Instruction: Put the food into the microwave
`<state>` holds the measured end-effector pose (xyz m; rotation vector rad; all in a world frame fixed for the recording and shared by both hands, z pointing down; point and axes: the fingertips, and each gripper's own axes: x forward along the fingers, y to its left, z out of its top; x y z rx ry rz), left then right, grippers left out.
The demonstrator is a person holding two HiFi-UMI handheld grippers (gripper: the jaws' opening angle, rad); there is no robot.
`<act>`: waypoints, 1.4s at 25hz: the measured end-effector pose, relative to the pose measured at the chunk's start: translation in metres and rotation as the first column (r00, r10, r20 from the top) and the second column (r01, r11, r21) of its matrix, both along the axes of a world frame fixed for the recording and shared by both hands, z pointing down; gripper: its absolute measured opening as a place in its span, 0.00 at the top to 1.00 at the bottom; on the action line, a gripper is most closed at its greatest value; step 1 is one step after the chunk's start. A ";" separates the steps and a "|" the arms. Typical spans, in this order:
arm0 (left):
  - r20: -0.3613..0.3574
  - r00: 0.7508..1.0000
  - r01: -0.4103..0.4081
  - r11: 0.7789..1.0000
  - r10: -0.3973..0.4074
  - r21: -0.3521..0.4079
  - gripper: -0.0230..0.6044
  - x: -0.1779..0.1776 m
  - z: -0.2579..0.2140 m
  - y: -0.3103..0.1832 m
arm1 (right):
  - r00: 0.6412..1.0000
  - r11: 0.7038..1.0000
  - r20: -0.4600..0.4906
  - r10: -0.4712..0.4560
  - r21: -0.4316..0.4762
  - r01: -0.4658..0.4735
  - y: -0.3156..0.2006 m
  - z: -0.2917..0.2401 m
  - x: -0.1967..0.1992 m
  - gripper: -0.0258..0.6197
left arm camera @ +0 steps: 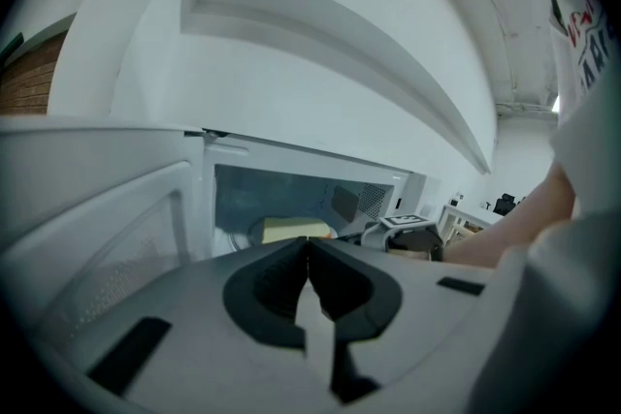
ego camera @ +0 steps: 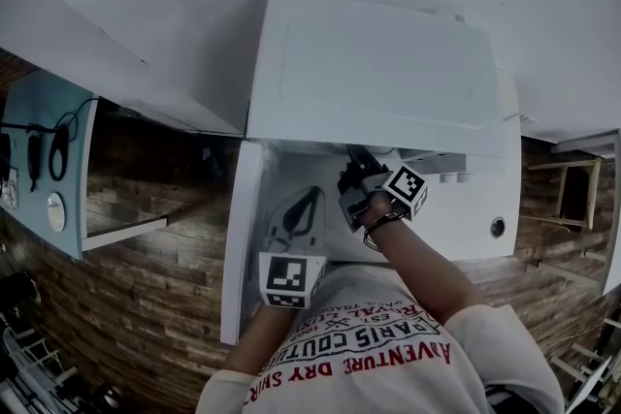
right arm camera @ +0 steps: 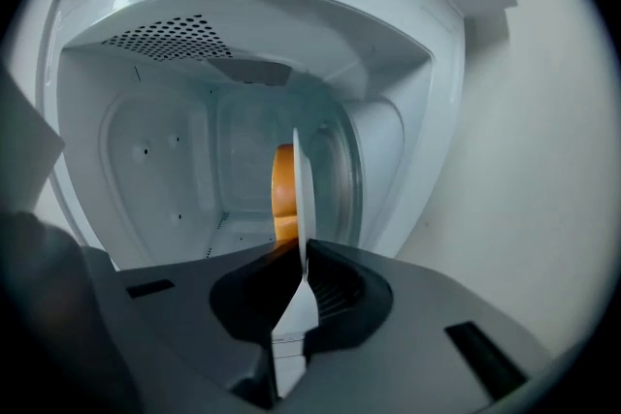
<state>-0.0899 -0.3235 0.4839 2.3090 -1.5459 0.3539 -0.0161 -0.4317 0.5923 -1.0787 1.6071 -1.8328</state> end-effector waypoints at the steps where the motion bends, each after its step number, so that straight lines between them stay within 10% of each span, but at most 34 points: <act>1: -0.002 1.000 -0.001 1.000 0.001 -0.001 0.95 0.000 0.000 0.000 | 1.000 1.000 -0.012 0.004 -0.004 -0.004 0.000 0.002 0.000 0.92; 7: 0.000 1.000 0.000 1.000 0.000 -0.003 0.95 -0.006 0.000 -0.001 | 0.992 0.999 -0.113 -0.050 -0.001 0.050 -0.002 -0.002 -0.003 0.91; 13: -0.015 1.000 0.003 1.000 -0.003 0.008 0.95 -0.007 -0.006 -0.005 | 0.983 0.992 -0.137 -0.118 0.033 0.124 -0.003 -0.015 -0.008 0.64; 18: -0.015 1.000 -0.006 1.000 0.006 0.011 0.95 -0.005 -0.007 -0.004 | 0.910 0.952 -0.323 -0.259 0.074 0.297 0.005 -0.019 -0.016 0.58; 20: -0.014 1.000 -0.011 1.000 0.011 0.010 0.95 -0.004 -0.007 -0.004 | 0.818 0.905 -0.467 -0.335 0.083 0.418 0.010 -0.018 -0.021 0.57; 25: -0.016 1.000 -0.010 1.000 0.010 0.013 0.95 -0.005 -0.008 -0.005 | 0.436 0.727 -0.802 -0.408 0.003 0.686 0.020 -0.013 -0.027 0.56; 35: -0.012 1.000 -0.012 1.000 0.012 -0.004 0.95 -0.005 -0.006 -0.004 | -0.055 0.533 -0.906 -0.419 -0.295 0.793 0.032 0.008 -0.012 0.60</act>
